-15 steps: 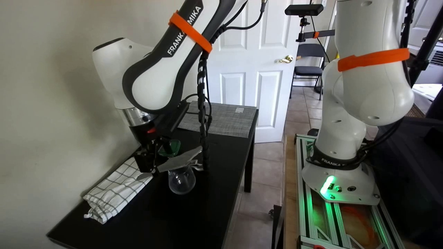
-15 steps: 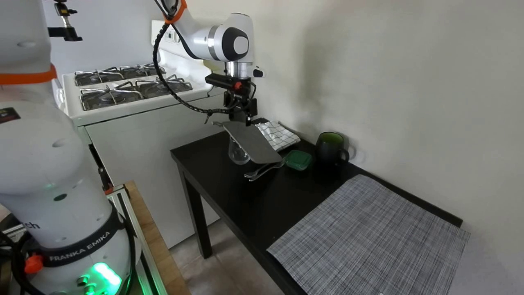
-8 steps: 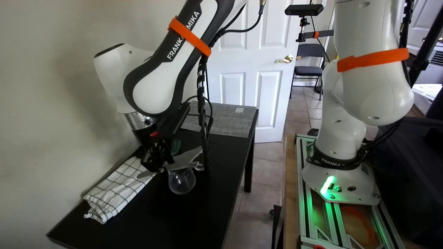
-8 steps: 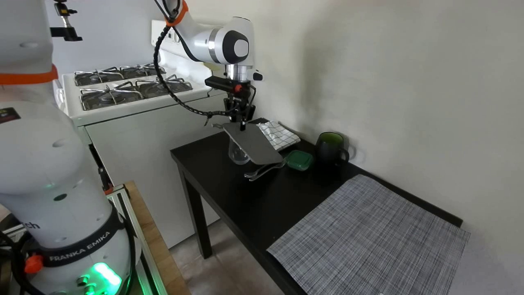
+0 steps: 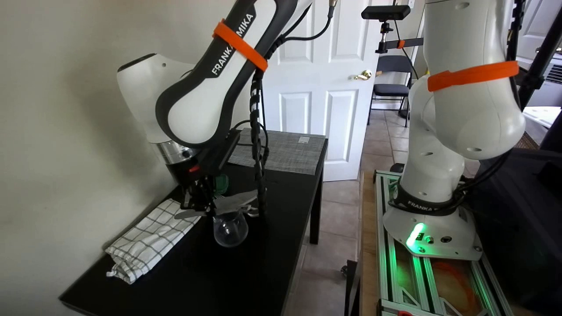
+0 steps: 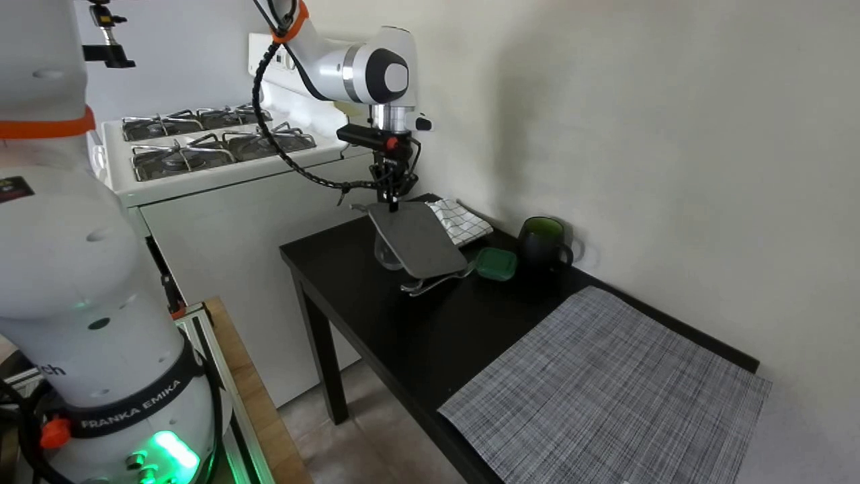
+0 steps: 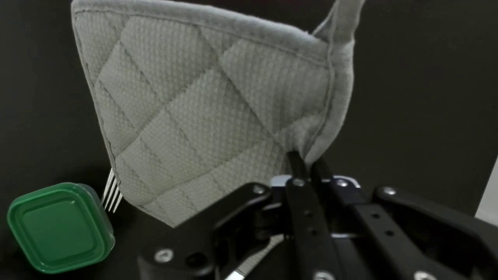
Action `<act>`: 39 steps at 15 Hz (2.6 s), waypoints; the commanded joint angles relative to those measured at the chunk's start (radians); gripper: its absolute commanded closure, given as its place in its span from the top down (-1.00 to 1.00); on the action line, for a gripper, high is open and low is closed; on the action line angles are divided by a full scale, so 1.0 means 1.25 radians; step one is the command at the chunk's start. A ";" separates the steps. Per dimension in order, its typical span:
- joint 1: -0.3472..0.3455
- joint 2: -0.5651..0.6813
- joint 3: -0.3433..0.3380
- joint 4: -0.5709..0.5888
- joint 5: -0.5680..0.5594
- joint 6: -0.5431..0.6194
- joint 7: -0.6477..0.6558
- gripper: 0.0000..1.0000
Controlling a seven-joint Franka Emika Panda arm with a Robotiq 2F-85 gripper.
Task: Put the grey potholder on the glass cup
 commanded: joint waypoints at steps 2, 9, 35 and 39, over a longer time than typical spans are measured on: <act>0.010 -0.014 -0.002 0.003 -0.010 -0.019 0.011 -0.97; 0.025 -0.049 0.000 -0.003 -0.088 -0.019 0.064 -0.97; 0.078 -0.125 0.054 -0.062 -0.367 -0.008 0.413 -0.97; 0.088 -0.116 0.067 -0.053 -0.398 -0.019 0.466 -0.97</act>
